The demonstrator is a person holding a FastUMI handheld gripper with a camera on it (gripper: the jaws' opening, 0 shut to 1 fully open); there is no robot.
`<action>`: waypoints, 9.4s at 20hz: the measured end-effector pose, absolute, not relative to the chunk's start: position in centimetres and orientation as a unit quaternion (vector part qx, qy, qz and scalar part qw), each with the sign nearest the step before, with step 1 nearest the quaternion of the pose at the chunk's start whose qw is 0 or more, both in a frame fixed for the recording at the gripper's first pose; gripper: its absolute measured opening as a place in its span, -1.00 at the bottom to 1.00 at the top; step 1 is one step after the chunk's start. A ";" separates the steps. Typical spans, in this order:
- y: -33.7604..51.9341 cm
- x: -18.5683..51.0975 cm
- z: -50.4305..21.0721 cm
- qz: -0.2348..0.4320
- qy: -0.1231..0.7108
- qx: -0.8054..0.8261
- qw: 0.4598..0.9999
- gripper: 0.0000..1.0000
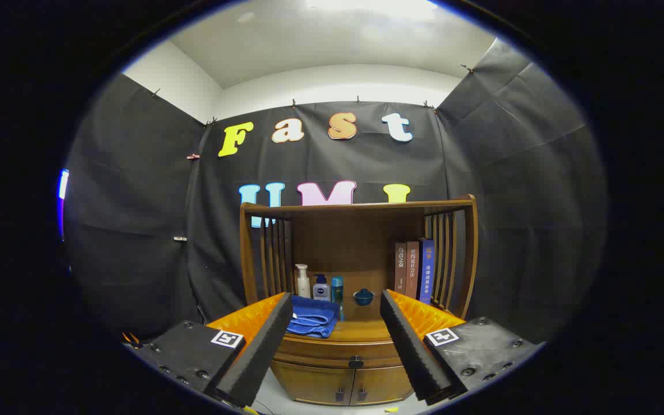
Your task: Pull open the drawer, take out the items inside it, and place them on the countertop above the cabinet.
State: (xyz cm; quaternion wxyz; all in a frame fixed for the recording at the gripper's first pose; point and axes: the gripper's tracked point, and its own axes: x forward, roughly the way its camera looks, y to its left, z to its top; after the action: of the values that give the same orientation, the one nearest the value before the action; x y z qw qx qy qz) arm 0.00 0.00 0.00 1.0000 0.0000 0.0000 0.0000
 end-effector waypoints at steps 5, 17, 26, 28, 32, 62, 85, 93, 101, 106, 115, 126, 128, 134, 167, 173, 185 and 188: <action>0.1 -0.1 0.0 -0.002 0.001 0.000 1.000 0.98; 0.4 -0.3 0.0 -0.003 0.004 -0.001 1.000 0.98; 0.6 -0.4 -0.3 -0.004 0.010 -0.003 1.000 0.98; 0.7 -0.3 -0.6 -0.004 0.012 -0.001 1.000 0.98; 0.3 0.4 -1.8 -0.007 0.023 0.006 1.000 0.98; -2.8 18.5 -37.0 -0.064 0.296 0.012 0.953 0.46; -2.2 11.3 -35.4 -0.071 0.322 -0.011 0.944 -0.33; -1.7 5.2 -34.1 -0.075 0.341 0.000 0.937 -0.34; -1.2 0.1 -34.3 -0.072 0.369 0.019 0.926 -0.34; -1.2 -1.1 -34.5 -0.067 0.379 0.010 0.923 -0.33; -1.6 -1.0 -25.8 -0.087 0.347 0.017 0.934 0.95; -1.6 11.3 -30.7 -0.075 0.499 0.005 0.863 0.98; -1.5 12.3 -33.0 -0.069 0.532 0.002 0.844 0.98; -2.1 12.3 -38.7 -0.075 0.615 0.017 0.785 0.96; -2.7 20.3 -23.9 -0.039 0.472 0.021 0.880 -0.22; -4.5 26.2 -25.9 -0.057 0.493 0.029 0.868 -0.22; -4.9 30.1 -29.1 -0.060 0.513 0.022 0.856 0.04; -5.4 30.0 -28.6 -0.063 0.502 0.023 0.862 0.75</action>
State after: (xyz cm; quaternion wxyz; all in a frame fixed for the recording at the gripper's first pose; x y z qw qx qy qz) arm 30.00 -5.38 -28.61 0.8620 0.0231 0.5024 -0.0634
